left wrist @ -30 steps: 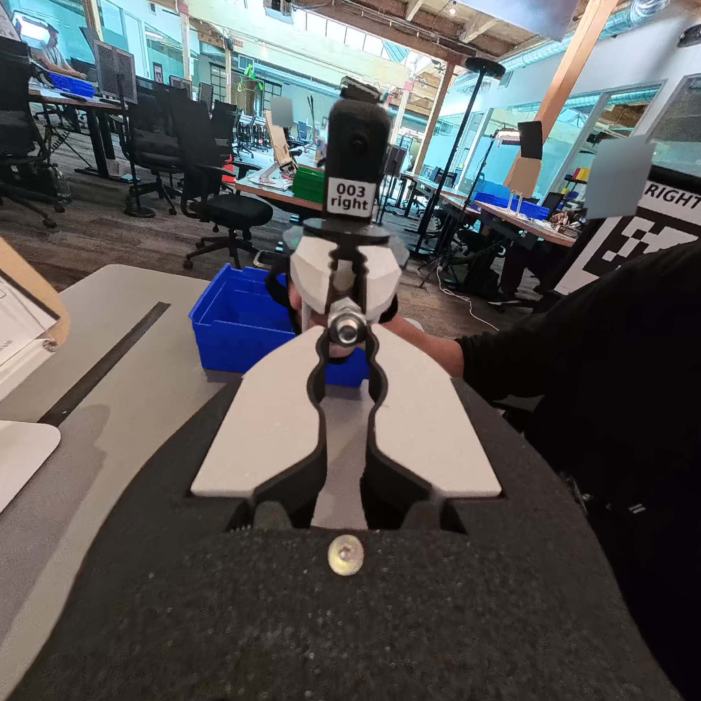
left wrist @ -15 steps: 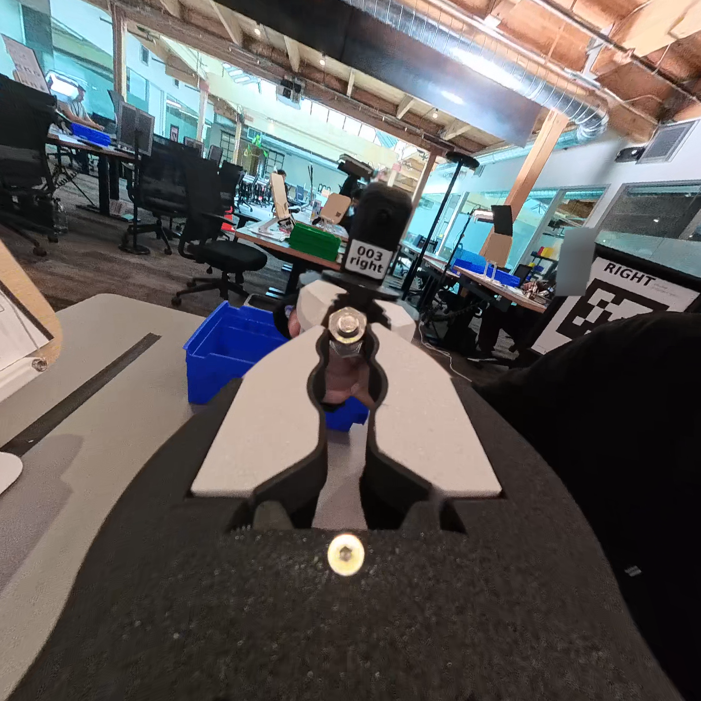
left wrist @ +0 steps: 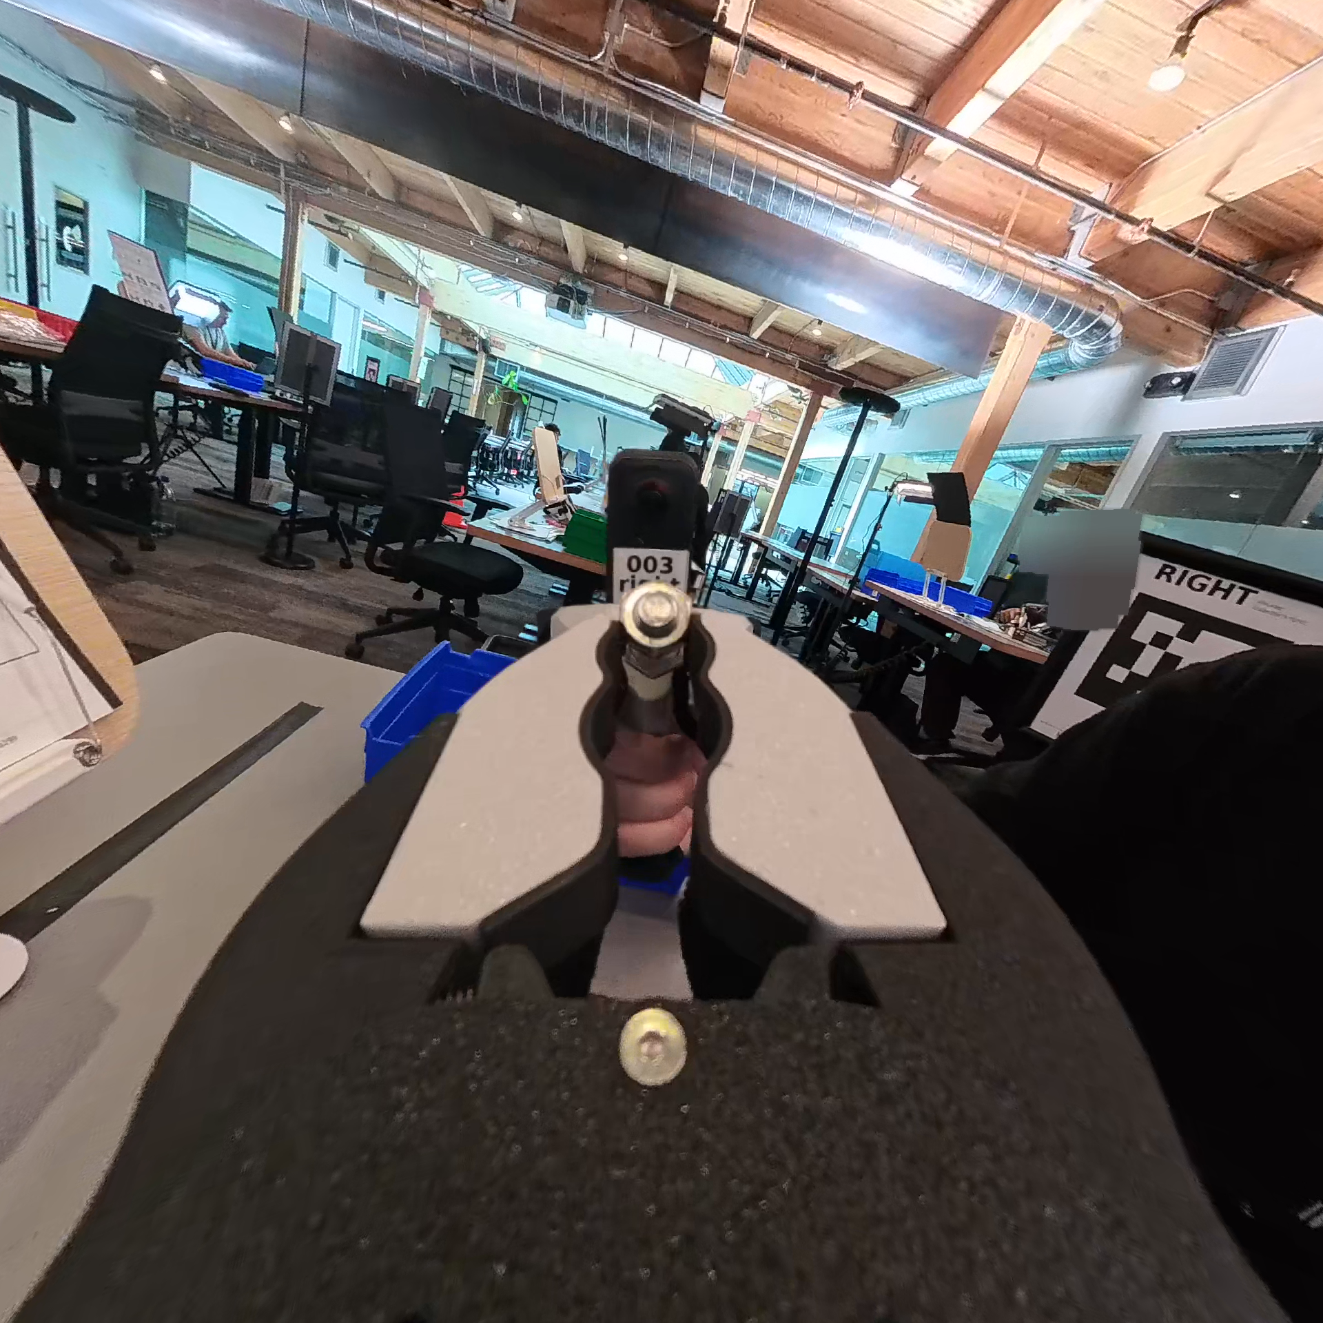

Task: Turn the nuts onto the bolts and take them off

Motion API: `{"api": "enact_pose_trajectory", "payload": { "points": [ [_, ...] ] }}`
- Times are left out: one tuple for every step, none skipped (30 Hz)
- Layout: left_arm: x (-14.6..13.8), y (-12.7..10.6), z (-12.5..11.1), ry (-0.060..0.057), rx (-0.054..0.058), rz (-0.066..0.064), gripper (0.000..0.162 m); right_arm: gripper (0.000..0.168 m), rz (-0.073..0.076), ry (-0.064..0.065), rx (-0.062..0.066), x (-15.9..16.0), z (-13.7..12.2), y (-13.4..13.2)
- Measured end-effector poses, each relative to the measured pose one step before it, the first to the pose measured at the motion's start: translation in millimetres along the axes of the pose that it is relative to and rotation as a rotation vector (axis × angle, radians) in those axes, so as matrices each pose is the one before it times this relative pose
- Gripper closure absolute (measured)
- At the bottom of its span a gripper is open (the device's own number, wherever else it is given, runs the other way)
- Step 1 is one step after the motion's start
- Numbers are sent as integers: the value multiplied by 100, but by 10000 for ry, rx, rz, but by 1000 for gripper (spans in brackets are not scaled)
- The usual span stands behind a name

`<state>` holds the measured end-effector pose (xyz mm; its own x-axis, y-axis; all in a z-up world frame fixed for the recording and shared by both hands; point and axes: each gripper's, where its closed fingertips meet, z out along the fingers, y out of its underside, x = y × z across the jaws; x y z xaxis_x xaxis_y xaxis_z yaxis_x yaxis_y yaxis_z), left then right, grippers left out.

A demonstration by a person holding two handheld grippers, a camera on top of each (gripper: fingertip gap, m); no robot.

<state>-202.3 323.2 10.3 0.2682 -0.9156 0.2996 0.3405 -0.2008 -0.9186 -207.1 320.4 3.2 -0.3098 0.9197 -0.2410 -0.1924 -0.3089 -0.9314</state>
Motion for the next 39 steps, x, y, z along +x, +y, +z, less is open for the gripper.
{"api": "enact_pose_trajectory", "payload": {
  "points": [
    [-15,-11,18,32,24,-65,146,151,-89,42,-89,38,-6,120],
    [-103,-184,-23,-72,122,-7,146,149,-70,46,-47,49,-7,83],
    [-106,-246,-36,-102,185,12,146,149,-64,93,-40,143,-9,94],
    [35,-83,-16,57,58,-84,146,150,-53,40,25,66,-35,2],
    [6,78,30,61,-85,-96,146,151,-27,-13,75,-18,-51,-79],
    [-109,1,0,-97,8,32,145,151,-30,74,10,105,-12,-5],
    [61,60,4,9,3,4,145,151,-109,37,47,11,-50,-59],
    [22,16,-7,36,-32,-41,145,151,-99,32,38,-24,-20,-44],
    [56,11,43,37,-9,-29,145,151,-53,-10,-56,-32,11,57],
    [74,53,9,15,-41,6,145,151,-33,-33,-49,-57,-19,-9],
    [-12,18,30,-64,-54,47,145,151,-35,14,-72,26,-13,34],
    [53,-13,3,-56,-21,124,145,151,-25,-34,-56,-52,-30,7],
    [58,45,8,-65,-80,163,145,151,11,-49,21,-86,-51,-104],
    [-38,68,-38,-107,-216,170,145,151,91,-48,-63,-74,11,-10],
    [-9,157,-76,-117,-275,292,145,151,104,-37,-77,-69,12,0],
    [-3,169,-170,-203,-303,439,137,151,71,34,20,22,-30,-117],
    [-96,155,-346,-327,-318,479,130,151,88,-58,-63,-80,-3,-16],
    [-113,65,-235,-321,-234,428,127,151,58,-64,-155,-78,24,129],
    [102,-30,-239,-135,-121,267,126,151,-16,-12,-125,-40,42,137],
    [367,-137,-223,134,-48,88,126,151,38,-85,-216,-91,81,288],
    [466,-118,-91,253,-52,-39,126,151,56,-44,-172,-28,81,257],
    [131,-8,-60,30,-111,-24,127,151,46,-59,-71,-35,78,140],
    [-141,67,-11,-134,-105,51,127,151,69,-106,7,-98,51,61],
    [-90,207,-20,-90,-140,107,127,151,82,-69,5,-53,70,56],
    [-1,286,-10,-8,-179,108,129,151,72,-55,-32,-31,78,89],
    [-86,190,-10,-60,-126,94,133,151,22,-46,-78,-56,82,152],
    [-152,-17,-31,-118,8,70,136,151,-1,-29,-81,-56,94,158],
    [7,-45,-62,-4,66,29,143,151,14,-18,-37,-42,81,78],
    [3,-63,-77,57,42,-7,143,151,19,-29,-3,-43,37,19],
    [47,47,-24,73,-19,-67,143,151,-4,-37,-15,-37,8,20],
    [-12,139,-46,82,-95,-224,143,151,-77,41,-66,50,-25,83],
    [-120,192,-27,69,-208,-511,143,151,-208,160,-101,160,-44,129],
    [-136,33,52,114,-218,-793,144,151,-359,222,-123,171,-55,128],
    [-27,44,10,169,-120,-965,144,151,-512,272,-95,107,-73,50],
    [-180,-42,117,176,-50,-1142,144,151,-587,366,-162,189,-73,79],
    [-308,43,107,165,-38,-1417,144,151,-673,423,-223,256,-104,148],
    [-255,49,86,255,54,-1452,144,151,-584,316,-257,167,-89,200],
    [-28,-102,83,372,177,-892,144,151,-283,146,-99,65,-105,11],
    [0,-113,135,181,114,-200,144,151,145,-4,32,78,-114,-144]
  ]
}}
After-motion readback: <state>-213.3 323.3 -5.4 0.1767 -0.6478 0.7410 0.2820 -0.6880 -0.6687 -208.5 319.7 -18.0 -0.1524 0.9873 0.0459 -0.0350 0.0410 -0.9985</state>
